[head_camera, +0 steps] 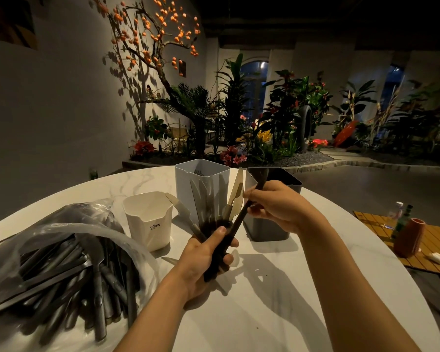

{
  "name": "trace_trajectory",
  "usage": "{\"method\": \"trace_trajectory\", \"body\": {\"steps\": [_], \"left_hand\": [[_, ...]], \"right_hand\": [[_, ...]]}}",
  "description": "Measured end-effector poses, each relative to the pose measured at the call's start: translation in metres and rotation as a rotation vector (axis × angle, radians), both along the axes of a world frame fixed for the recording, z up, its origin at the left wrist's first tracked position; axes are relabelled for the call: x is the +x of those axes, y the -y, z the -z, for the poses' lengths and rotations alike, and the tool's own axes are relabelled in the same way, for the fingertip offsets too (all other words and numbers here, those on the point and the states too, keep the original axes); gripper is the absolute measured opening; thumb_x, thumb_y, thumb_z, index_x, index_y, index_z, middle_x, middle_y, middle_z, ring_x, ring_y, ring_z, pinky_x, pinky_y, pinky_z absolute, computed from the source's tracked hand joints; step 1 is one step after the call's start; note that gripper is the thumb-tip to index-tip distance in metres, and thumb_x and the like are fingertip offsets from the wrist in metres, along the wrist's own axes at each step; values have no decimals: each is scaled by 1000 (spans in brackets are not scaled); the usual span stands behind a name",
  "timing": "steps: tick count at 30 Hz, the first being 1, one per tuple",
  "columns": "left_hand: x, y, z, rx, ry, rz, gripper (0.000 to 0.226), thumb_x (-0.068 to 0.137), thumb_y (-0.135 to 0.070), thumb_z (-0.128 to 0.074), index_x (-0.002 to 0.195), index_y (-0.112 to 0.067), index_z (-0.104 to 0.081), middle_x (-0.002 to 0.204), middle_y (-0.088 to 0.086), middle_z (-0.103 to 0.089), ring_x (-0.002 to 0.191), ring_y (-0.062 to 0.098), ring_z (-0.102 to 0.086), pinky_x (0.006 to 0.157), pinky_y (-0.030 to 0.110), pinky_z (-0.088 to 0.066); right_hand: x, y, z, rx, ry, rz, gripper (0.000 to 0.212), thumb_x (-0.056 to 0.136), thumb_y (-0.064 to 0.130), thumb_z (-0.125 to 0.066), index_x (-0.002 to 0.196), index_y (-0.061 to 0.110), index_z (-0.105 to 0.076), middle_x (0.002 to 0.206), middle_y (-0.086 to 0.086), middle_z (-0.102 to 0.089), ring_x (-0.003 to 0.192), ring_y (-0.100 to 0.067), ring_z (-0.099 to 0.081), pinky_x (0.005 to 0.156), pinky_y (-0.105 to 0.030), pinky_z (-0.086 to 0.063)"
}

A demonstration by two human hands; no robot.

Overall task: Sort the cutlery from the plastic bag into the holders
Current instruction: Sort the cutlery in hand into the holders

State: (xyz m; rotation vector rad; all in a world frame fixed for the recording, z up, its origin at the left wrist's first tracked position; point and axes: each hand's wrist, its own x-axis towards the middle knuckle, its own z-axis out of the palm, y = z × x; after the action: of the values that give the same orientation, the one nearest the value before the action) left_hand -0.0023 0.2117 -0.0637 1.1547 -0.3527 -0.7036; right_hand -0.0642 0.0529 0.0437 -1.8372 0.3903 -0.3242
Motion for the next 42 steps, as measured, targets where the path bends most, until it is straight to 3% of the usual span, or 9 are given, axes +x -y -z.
{"method": "trace_trajectory", "body": {"steps": [8, 15, 18, 21, 24, 29, 35, 38, 42], "left_hand": [[4, -2, 4, -25, 0, -2, 29, 100, -29, -60, 88, -8, -76, 87, 15, -63, 54, 16, -51, 56, 27, -44], [2, 0, 2, -35, -16, -9, 26, 101, -28, -57, 102, -4, -69, 83, 12, -65, 53, 15, -48, 55, 26, -44], [0, 0, 0, -22, -22, -17, 26, 103, -27, -56, 107, -4, -67, 81, 10, -67, 51, 14, -49, 55, 26, -43], [0, 0, -1, -8, -22, -13, 27, 103, -27, -55, 113, -4, -65, 82, 10, -67, 52, 14, -49, 56, 26, -43], [0, 0, -1, -4, -23, -15, 28, 103, -28, -56, 114, -3, -65, 83, 10, -67, 52, 14, -48, 59, 28, -43], [2, 0, 1, -8, 4, -7, 26, 102, -26, -58, 110, -3, -65, 83, 8, -67, 52, 13, -47, 57, 26, -43], [3, -2, 4, 8, 22, 13, 20, 97, -24, -64, 98, -4, -68, 84, 9, -65, 53, 12, -50, 55, 25, -45], [3, -4, 3, -14, 20, 22, 23, 88, -27, -68, 96, -5, -70, 84, 11, -64, 54, 13, -50, 54, 25, -46], [3, -4, 2, -17, 22, 30, 25, 97, -18, -62, 116, -3, -66, 84, 8, -70, 55, 13, -52, 55, 26, -47]], "right_hand": [[-11, 21, -18, -22, 621, 443, 17, 102, 11, -54, 117, 7, -47, 104, -12, -59, 80, -16, -64, 71, -26, -56], [-11, 22, -20, -222, 827, 668, 11, 107, 15, -43, 116, 20, -38, 94, 8, -54, 82, -8, -61, 66, -10, -52], [-6, 27, -12, -347, 677, 668, 9, 108, 18, -40, 115, 22, -38, 94, 2, -54, 85, -16, -59, 66, -24, -55], [-1, 31, 0, -609, 241, 638, 19, 107, 25, -40, 119, 13, -47, 106, -11, -57, 106, -36, -52, 82, -53, -52], [0, 28, 8, -720, -65, 605, 30, 106, 28, -39, 128, 9, -47, 133, -18, -47, 125, -39, -35, 92, -53, -40], [0, 25, 11, -744, -65, 676, 35, 101, 23, -51, 134, 15, -43, 140, -18, -36, 129, -39, -30, 94, -50, -42], [1, 19, 5, -729, 190, 558, 15, 96, 27, -63, 100, 12, -62, 99, -9, -64, 93, -26, -61, 75, -36, -51], [1, 2, 1, -517, -149, 185, 43, 90, 47, -69, 79, 7, -63, 70, -5, -60, 65, -19, -57, 56, -32, -47], [5, -16, 13, -314, -315, -81, 39, 90, 47, -69, 91, 8, -71, 67, -1, -55, 51, -8, -41, 41, -17, -32]]}}
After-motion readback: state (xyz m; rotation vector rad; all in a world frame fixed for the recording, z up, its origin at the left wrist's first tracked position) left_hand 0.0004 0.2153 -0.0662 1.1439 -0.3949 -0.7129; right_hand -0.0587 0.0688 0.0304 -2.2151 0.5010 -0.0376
